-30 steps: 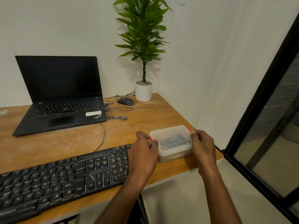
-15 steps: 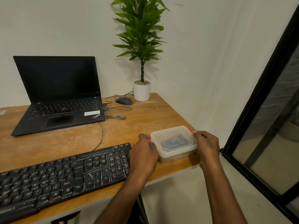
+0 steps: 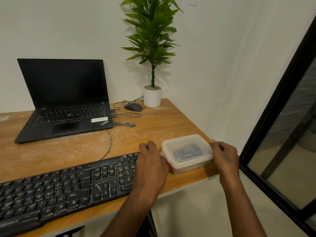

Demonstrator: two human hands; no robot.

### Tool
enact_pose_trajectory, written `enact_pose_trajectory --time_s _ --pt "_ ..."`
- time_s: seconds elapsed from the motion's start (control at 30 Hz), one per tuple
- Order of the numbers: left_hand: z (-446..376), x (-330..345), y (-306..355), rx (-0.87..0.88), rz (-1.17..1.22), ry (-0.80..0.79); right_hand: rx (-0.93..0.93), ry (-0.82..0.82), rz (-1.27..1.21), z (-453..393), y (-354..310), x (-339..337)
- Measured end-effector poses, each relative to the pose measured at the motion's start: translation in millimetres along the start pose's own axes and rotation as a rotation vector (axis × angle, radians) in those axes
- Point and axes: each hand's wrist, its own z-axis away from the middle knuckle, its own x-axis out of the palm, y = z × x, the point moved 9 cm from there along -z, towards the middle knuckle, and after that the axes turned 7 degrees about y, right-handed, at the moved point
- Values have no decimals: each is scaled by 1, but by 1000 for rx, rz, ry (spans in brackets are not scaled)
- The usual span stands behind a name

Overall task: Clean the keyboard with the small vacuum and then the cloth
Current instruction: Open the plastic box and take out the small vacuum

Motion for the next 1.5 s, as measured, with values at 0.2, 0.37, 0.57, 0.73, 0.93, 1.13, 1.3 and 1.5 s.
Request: enact_pose_trajectory --time_s 0.2,0.37,0.57,0.73,0.93,1.13,1.3,1.5 --pt "1 13 2 -4 -30 -97 -109 -5 91 11 -10 2" --pt "-2 15 3 -13 -32 -106 -176 45 161 12 -15 1" --pt "-9 0 9 -18 66 -34 -251 81 200 14 -37 0" --pt "-55 -11 8 -48 122 -16 -369 -63 188 -6 -83 23" --pt "-121 19 -22 -143 10 -96 -268 -291 403 -60 -89 97" --pt "-149 48 -46 -182 -145 -190 -225 -461 652 -71 -69 148" --pt "-149 62 -56 -190 -240 -255 -209 -535 814 -72 -58 165" --pt "-147 67 -63 -174 -297 -256 -245 -552 847 -69 -56 169"
